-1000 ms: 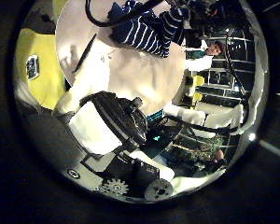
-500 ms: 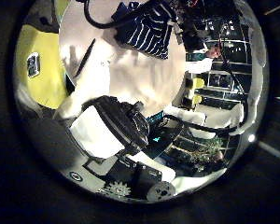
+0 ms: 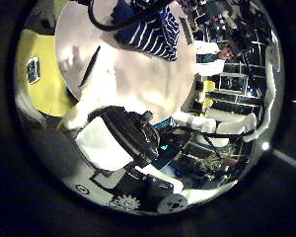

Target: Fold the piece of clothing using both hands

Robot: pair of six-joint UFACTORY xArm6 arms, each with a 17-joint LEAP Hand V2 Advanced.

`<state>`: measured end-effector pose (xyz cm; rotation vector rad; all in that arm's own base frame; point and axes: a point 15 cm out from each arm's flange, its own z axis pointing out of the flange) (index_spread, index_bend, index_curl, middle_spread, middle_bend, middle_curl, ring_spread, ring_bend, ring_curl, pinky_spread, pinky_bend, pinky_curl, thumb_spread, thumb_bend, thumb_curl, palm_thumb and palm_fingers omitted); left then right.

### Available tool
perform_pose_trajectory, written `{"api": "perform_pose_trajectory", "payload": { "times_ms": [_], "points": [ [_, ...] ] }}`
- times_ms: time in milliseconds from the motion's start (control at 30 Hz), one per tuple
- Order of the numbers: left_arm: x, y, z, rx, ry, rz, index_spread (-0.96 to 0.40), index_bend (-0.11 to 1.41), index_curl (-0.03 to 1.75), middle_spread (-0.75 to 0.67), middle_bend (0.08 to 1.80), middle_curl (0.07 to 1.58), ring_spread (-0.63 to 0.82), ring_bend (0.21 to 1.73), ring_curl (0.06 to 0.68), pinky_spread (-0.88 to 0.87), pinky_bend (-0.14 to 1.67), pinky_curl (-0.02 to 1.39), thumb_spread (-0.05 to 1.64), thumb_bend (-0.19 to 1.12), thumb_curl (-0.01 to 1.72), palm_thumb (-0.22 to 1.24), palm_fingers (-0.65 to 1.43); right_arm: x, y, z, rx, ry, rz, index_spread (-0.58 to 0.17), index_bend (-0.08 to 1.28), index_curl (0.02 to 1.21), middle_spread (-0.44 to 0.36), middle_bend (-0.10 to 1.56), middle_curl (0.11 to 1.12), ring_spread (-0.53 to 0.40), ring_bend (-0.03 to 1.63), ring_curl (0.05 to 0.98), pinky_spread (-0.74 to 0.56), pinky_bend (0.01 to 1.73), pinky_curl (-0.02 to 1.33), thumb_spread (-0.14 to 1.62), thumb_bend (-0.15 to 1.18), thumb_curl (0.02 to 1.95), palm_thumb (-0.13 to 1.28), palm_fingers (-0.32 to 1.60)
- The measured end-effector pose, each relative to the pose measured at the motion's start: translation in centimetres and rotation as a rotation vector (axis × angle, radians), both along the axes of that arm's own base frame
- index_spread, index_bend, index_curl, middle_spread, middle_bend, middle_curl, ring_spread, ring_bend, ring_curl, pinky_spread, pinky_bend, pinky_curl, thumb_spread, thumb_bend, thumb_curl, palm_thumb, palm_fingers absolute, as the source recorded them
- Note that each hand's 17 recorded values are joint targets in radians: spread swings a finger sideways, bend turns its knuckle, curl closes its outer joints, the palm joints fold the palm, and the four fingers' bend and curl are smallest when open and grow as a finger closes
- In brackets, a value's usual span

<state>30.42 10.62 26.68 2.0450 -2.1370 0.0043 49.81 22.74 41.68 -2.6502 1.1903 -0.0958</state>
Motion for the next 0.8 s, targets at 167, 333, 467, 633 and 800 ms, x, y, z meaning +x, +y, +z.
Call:
{"api": "perform_pose_trajectory", "payload": {
  "times_ms": [167, 333, 467, 633, 800],
  "points": [
    [-0.1, -3.1, 0.9, 0.005, 0.020, -0.023, -0.33, 0.30, 0.74, -0.31, 0.45, 0.83, -0.23, 0.74, 0.335, 0.01, 0.29, 0.32, 1.32, -0.01, 0.44, 0.51, 0.45, -5.2, -7.3, 0.5, -0.068, 0.184, -0.093, -0.396, 0.17, 0.36, -0.078, 0.30, 0.43, 0.050, 0.69, 0.343, 0.30, 0.55, 0.51, 1.21, -0.01, 0.63, 0.92, 0.05],
    [0.5, -7.8, 1.3, 0.020, 0.034, -0.059, -0.33, 0.32, 0.75, -0.30, 0.44, 0.83, -0.21, 0.72, 0.331, 0.02, 0.29, 0.32, 1.32, -0.01, 0.44, 0.51, 0.45, -9.5, -13.3, -2.7, -0.111, 0.360, -0.207, -0.388, 0.18, 0.35, -0.072, 0.29, 0.40, 0.081, 0.64, 0.315, 0.33, 0.50, 0.46, 1.27, -0.02, 0.59, 0.84, 0.10],
    [0.6, -9.1, 1.5, 0.042, 0.046, -0.046, -0.33, 0.33, 0.75, -0.30, 0.43, 0.84, -0.19, 0.71, 0.328, 0.02, 0.29, 0.32, 1.32, -0.01, 0.44, 0.50, 0.44, -11.1, -15.7, -5.8, -0.130, 0.461, -0.267, -0.385, 0.17, 0.34, -0.057, 0.28, 0.39, 0.108, 0.61, 0.303, 0.34, 0.47, 0.43, 1.29, -0.02, 0.57, 0.80, 0.11],
    [-0.9, -9.6, 1.7, 0.036, 0.106, -0.050, -0.34, 0.32, 0.75, -0.30, 0.41, 0.83, -0.21, 0.72, 0.330, 0.02, 0.30, 0.33, 1.31, -0.01, 0.44, 0.48, 0.45, -13.0, -17.1, -8.8, -0.168, 0.548, -0.320, -0.385, 0.18, 0.34, -0.040, 0.28, 0.38, 0.128, 0.57, 0.281, 0.35, 0.42, 0.39, 1.34, -0.01, 0.52, 0.75, 0.18],
    [-2.1, -9.7, 1.6, 0.032, 0.122, -0.040, -0.33, 0.31, 0.75, -0.29, 0.40, 0.83, -0.21, 0.73, 0.332, 0.03, 0.30, 0.33, 1.31, -0.01, 0.43, 0.47, 0.45, -14.6, -16.8, -10.8, -0.175, 0.613, -0.356, -0.380, 0.18, 0.34, -0.032, 0.27, 0.38, 0.142, 0.53, 0.266, 0.35, 0.39, 0.37, 1.36, -0.01, 0.49, 0.74, 0.21]
  ]
}}
